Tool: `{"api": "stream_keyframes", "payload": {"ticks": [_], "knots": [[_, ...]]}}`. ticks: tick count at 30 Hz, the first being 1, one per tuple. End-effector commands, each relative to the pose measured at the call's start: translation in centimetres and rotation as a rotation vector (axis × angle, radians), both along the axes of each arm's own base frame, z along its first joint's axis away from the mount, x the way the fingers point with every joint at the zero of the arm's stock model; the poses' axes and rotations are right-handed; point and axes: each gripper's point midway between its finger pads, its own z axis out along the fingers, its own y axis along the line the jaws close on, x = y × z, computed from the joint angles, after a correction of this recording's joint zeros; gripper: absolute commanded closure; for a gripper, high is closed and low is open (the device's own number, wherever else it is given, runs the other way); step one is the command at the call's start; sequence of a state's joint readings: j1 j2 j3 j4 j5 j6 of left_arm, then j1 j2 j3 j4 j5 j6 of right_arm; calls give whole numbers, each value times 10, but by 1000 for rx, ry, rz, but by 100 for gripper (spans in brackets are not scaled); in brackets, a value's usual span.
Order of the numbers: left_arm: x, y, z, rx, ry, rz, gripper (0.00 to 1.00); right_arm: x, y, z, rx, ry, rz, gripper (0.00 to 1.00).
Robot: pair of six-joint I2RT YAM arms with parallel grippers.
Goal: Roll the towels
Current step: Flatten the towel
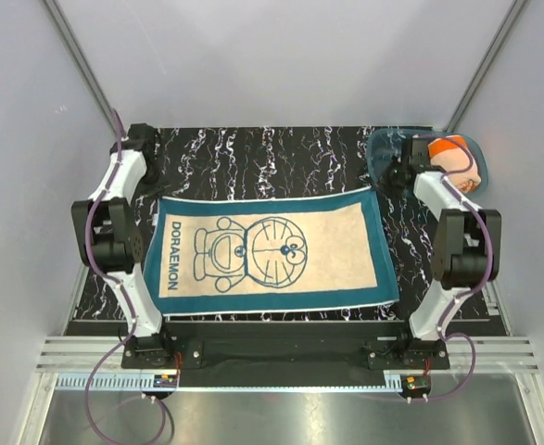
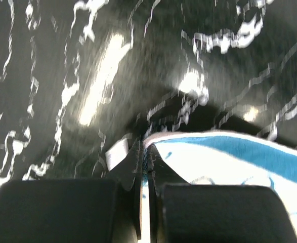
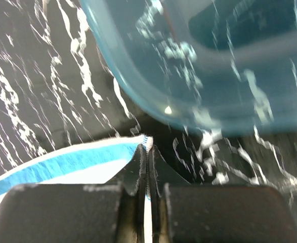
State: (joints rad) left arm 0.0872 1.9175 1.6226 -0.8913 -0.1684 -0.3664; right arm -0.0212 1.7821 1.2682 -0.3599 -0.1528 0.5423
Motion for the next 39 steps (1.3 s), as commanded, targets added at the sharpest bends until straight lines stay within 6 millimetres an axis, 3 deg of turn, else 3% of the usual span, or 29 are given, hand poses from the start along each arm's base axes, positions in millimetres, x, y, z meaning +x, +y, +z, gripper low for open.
{"api": "stream_keyframes", "payload": {"ticks": [1,3,4,6,7,8,10,12,13,14,16,17,18,19,20,22,24,26,27,29,30,31,32,33,34,35,36,39], "knots": [[40,12,25,25,-115,9,100,48,5,35,-6,-134,41,100],[47,17,10,33,-73,5,100,60,4,40,-11,-146,45,100],[51,21,2,37,-55,8,100,65,4,32,-9,-132,45,100],[65,25,7,42,-77,-4,100,72,4,29,-12,-125,46,100],[68,30,-2,46,-56,-3,100,80,3,26,-14,-123,46,100],[81,33,11,57,-91,-3,100,84,2,25,-17,-120,43,100],[87,39,5,55,-73,-2,100,93,3,21,-10,-112,45,100],[100,43,18,71,-111,-8,100,99,8,24,-5,-109,60,95],[103,46,16,83,-109,-9,100,100,9,18,-4,-95,64,88],[106,48,18,94,-112,-18,100,100,11,19,-8,-96,73,62],[113,53,21,114,-124,-21,100,100,9,22,-19,-98,69,44],[112,53,20,120,-111,-24,95,100,8,24,-23,-101,69,36],[113,58,24,125,-118,-12,81,98,7,26,-27,-102,67,34],[112,58,23,117,-117,-10,50,97,6,35,-31,-115,65,32],[111,59,24,117,-117,-5,37,96,6,40,-37,-125,66,31],[105,59,33,117,-126,2,19,93,4,61,-55,-157,66,28],[102,60,44,122,-147,13,11,88,1,74,-74,-166,60,26],[90,60,64,135,-171,36,1,79,-1,99,-88,-195,59,24],[83,65,70,151,-169,64,1,72,-3,115,-92,-217,55,22],[58,68,76,139,-155,126,1,59,-3,126,-96,-228,51,21],[42,73,93,102,-194,160,1,44,8,135,-102,-242,68,19],[32,73,92,55,-209,199,2,36,9,136,-102,-246,69,19],[7,72,56,3,-145,230,2,29,9,142,-104,-264,67,19],[-9,74,75,-87,-226,273,4,10,8,146,-100,-275,56,17],[-25,72,64,-143,-235,294,5,0,8,148,-93,-286,49,15],[-46,66,35,-198,-214,319,5,-6,10,154,-82,-313,51,14],[-62,64,48,-232,-280,333,7,-25,11,156,-74,-325,51,13],[-96,49,44,-243,-308,353,8,-53,24,158,-5,-333,69,12]]}}
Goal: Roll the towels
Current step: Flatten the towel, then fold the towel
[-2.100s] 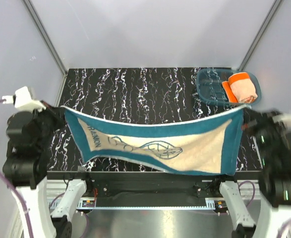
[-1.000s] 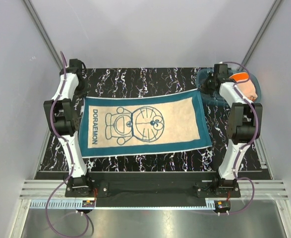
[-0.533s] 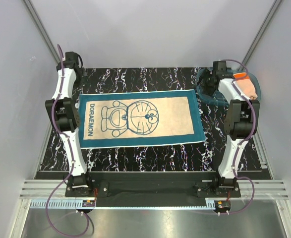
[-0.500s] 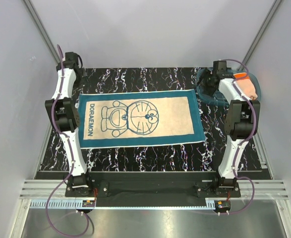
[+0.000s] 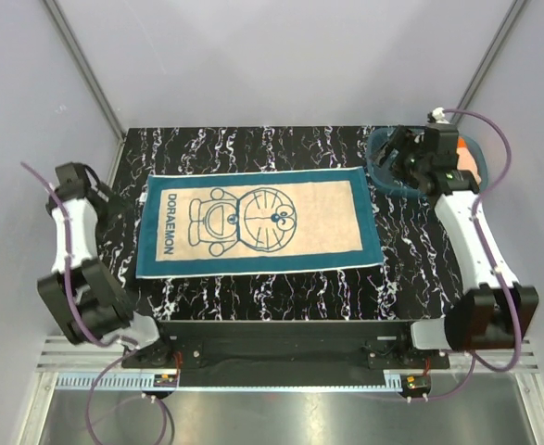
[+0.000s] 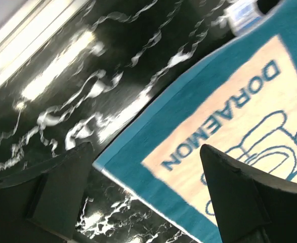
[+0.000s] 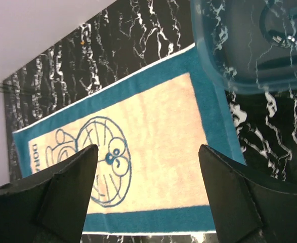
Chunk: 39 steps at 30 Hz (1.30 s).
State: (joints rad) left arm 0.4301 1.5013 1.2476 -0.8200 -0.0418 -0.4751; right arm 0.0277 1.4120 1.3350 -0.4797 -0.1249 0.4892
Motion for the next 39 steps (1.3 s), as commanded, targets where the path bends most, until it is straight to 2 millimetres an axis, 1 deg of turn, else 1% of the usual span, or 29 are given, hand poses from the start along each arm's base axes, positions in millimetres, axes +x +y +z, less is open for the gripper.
{"api": "stream_keyframes", "payload": {"ticks": [1,2,3,5,6,7,8,9,10,12,14,15,16,17,18,20,21,23,24,25,26,27,29,30,31,35,36,39], "knots": [[0,-34,10,-88,-165,-22,8,-26,16,-4,75,1,20,12],[-12,-40,6,-104,-132,-21,7,-33,23,-7,88,13,37,12],[-22,-42,4,-100,-117,-14,7,-44,34,-11,95,21,65,12],[-39,-47,-7,-120,-78,-10,9,-55,43,-19,102,49,83,12],[-44,-47,-8,-175,-106,9,9,-61,45,-25,105,67,89,12],[-57,-53,-30,-248,-90,24,14,-64,44,-29,103,81,83,12],[-66,-44,-36,-294,-106,80,16,-68,40,-37,88,104,66,12],[-74,-45,-43,-324,-101,82,18,-69,38,-39,74,106,70,12],[-84,-44,-54,-322,-71,101,19,-69,37,-41,65,110,68,12],[-93,-35,-57,-272,-47,125,19,-69,34,-45,42,120,67,12],[-89,-33,-52,-260,-62,116,19,-68,33,-48,37,125,64,12],[-90,-29,-56,-251,-39,106,20,-66,34,-51,41,132,62,11],[-88,-27,-54,-257,-22,92,20,-65,35,-53,44,136,62,11],[-90,-29,-58,-272,11,71,20,-63,37,-54,52,136,67,11],[-94,-31,-71,-299,66,42,20,-61,37,-59,54,145,69,11],[-97,-37,-78,-336,96,42,22,-56,37,-64,54,144,66,11],[-97,-35,-80,-322,110,42,26,-54,37,-72,53,161,64,10],[-96,-32,-81,-272,132,51,27,-49,37,-76,53,162,63,9],[-99,-25,-84,-223,166,65,28,-47,37,-82,50,177,64,9],[-98,-23,-86,-196,190,56,28,-45,37,-83,50,178,67,9],[-98,-24,-90,-180,220,41,29,-44,37,-84,53,178,71,9],[-102,-24,-100,-190,260,45,29,-42,34,-88,52,184,65,9],[-100,-25,-109,-206,274,42,31,-41,31,-91,54,181,62,8],[-100,-21,-110,-188,283,52,31,-40,24,-92,58,181,46,8],[-100,-20,-111,-184,283,63,31,-39,23,-93,67,182,45,8],[-97,-20,-118,-189,293,66,30,-38,24,-97,102,188,55,8],[-99,-16,-121,-170,316,75,30,-38,23,-100,103,198,50,8],[-97,-11,-122,-157,323,93,30,-37,21,-104,116,200,45,8]]}}
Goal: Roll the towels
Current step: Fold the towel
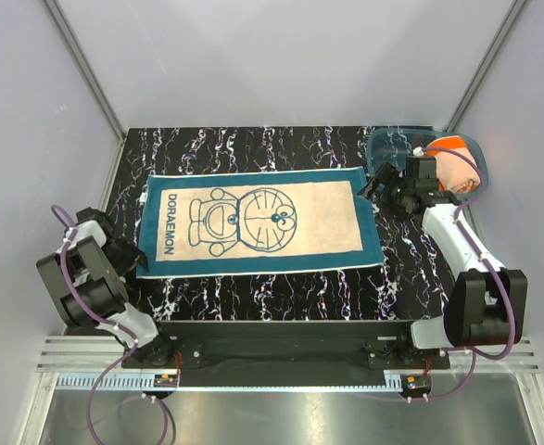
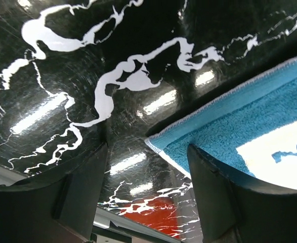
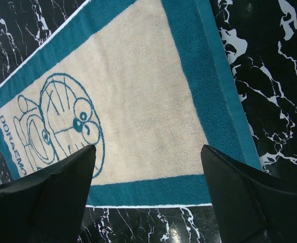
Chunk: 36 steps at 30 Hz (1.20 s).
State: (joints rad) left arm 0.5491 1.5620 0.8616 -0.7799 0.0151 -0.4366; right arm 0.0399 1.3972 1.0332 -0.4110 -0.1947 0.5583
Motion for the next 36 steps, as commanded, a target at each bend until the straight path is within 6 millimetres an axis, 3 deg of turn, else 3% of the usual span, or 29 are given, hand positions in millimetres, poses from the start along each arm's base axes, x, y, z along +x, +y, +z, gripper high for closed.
{"api": "stream_keyframes", "payload": {"ticks": [1,5,9,12,13,16,21,24,26,36], "knots": [[13,20,-1,81,-12,22,31,9,2,3,32,-35,12,8],[18,22,-6,72,-2,32,37,9,0,-1,42,-28,8,9],[26,24,-9,63,-14,37,51,8,-3,-4,45,-25,2,9],[31,23,-10,48,-25,33,69,5,-3,-10,42,-16,9,10],[34,24,-9,48,-35,30,81,4,-3,-12,40,-12,9,10],[38,18,-10,14,-55,19,100,1,-5,-19,29,5,4,12],[48,4,-2,-4,-106,-38,100,-4,-5,-25,39,37,-9,14],[60,-6,8,-20,-174,-70,100,-12,-23,-49,90,145,-75,16],[67,-8,17,-20,-224,-89,100,-25,-29,-67,98,220,-97,18],[87,-31,47,-80,-401,-145,100,-75,-29,-90,104,331,-162,26]]}}
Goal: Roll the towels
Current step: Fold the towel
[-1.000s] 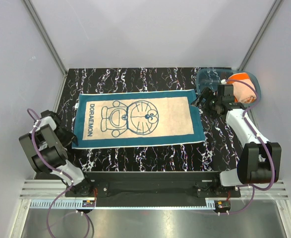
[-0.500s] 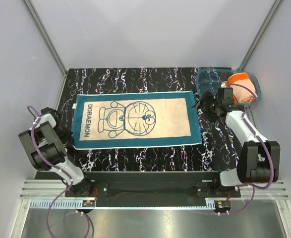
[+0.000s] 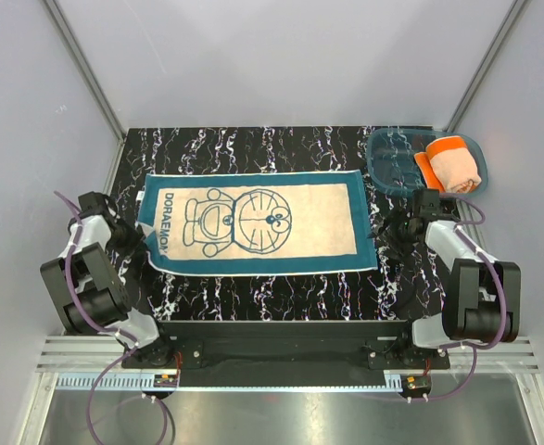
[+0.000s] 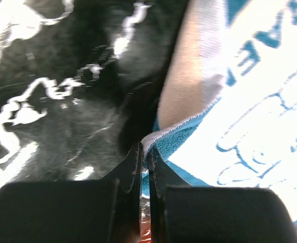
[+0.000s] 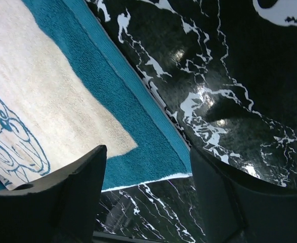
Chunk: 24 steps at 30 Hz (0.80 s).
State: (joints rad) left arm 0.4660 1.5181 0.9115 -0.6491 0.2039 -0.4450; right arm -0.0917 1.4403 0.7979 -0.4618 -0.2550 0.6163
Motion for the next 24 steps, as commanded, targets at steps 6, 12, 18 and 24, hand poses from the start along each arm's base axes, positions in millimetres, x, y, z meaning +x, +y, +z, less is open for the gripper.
{"api": "stream_keyframes", "payload": {"ticks": [6,12,18,24], "knots": [[26,-19,20,-88,-162,-50,100,-31,-4,-11,-25,74,-64,33],[28,-24,24,-116,-186,-57,100,-42,-3,-23,-21,114,-74,37],[28,-24,26,-116,-195,-58,100,-44,3,-29,-3,132,-53,49],[28,-24,28,-111,-201,-59,100,-47,10,-34,11,135,-38,63]]}}
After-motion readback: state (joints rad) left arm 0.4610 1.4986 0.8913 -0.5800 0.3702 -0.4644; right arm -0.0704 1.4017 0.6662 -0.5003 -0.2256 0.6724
